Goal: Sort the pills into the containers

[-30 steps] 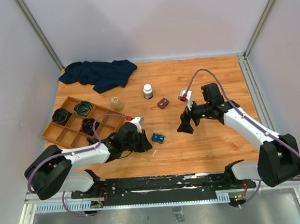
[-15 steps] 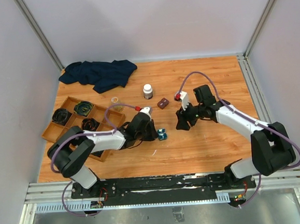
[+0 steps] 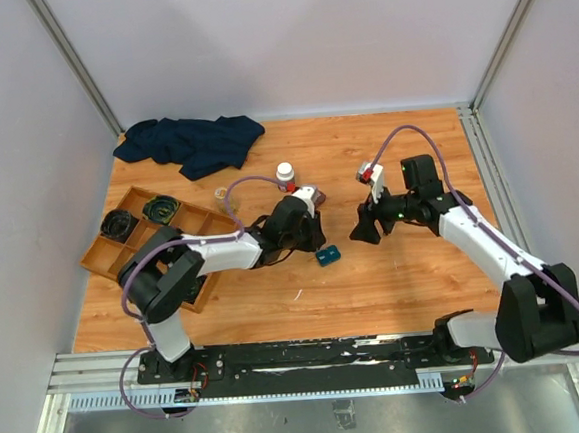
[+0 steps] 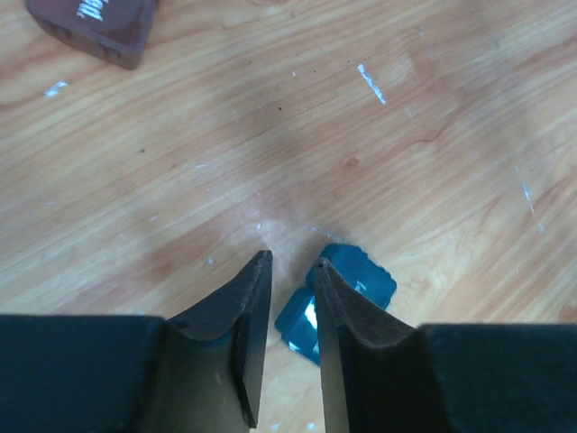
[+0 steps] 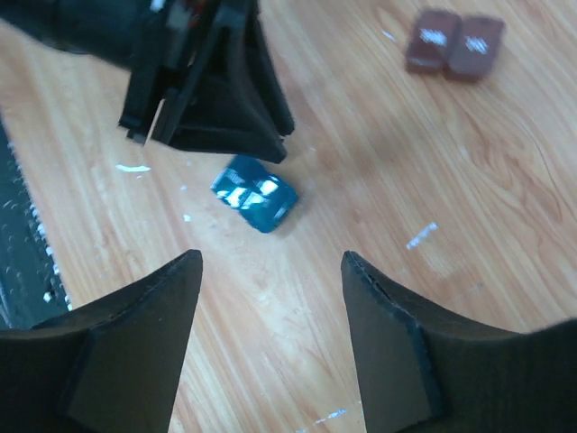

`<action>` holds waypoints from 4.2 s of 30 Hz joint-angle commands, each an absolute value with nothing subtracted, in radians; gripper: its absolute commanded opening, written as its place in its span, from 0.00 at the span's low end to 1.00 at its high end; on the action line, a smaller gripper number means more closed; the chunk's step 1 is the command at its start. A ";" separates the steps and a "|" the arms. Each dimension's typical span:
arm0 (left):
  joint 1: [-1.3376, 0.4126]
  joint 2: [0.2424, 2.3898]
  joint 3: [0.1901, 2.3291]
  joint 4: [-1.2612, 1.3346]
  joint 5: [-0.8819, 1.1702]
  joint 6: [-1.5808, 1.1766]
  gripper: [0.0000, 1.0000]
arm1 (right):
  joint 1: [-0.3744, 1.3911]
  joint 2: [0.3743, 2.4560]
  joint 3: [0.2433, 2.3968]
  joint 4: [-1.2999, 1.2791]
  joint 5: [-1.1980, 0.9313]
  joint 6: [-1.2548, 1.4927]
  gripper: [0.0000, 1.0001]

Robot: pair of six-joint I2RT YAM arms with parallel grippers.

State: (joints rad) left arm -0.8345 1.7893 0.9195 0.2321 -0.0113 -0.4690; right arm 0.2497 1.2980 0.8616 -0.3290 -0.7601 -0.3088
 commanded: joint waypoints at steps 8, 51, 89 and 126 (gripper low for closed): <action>-0.841 1.223 0.484 0.460 0.045 -0.310 0.69 | 0.314 1.132 0.777 -0.763 -1.148 -1.479 0.98; -0.842 0.442 -0.052 0.690 0.108 -0.393 0.99 | 0.577 1.684 1.002 -0.473 -0.603 -1.207 0.94; -0.842 0.681 -0.012 0.913 0.041 -0.921 0.97 | 0.595 1.316 0.945 -0.574 -0.723 -1.126 0.25; -0.873 0.940 0.163 0.941 0.073 -1.077 0.90 | 0.554 1.152 0.948 -0.622 -0.790 -0.957 0.30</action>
State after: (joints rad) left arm -0.8574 0.9363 0.1356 0.9051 0.0654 -1.0817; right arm 0.5640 1.1706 0.9581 -0.6338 -0.7776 -0.9752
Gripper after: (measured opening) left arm 0.906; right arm 0.449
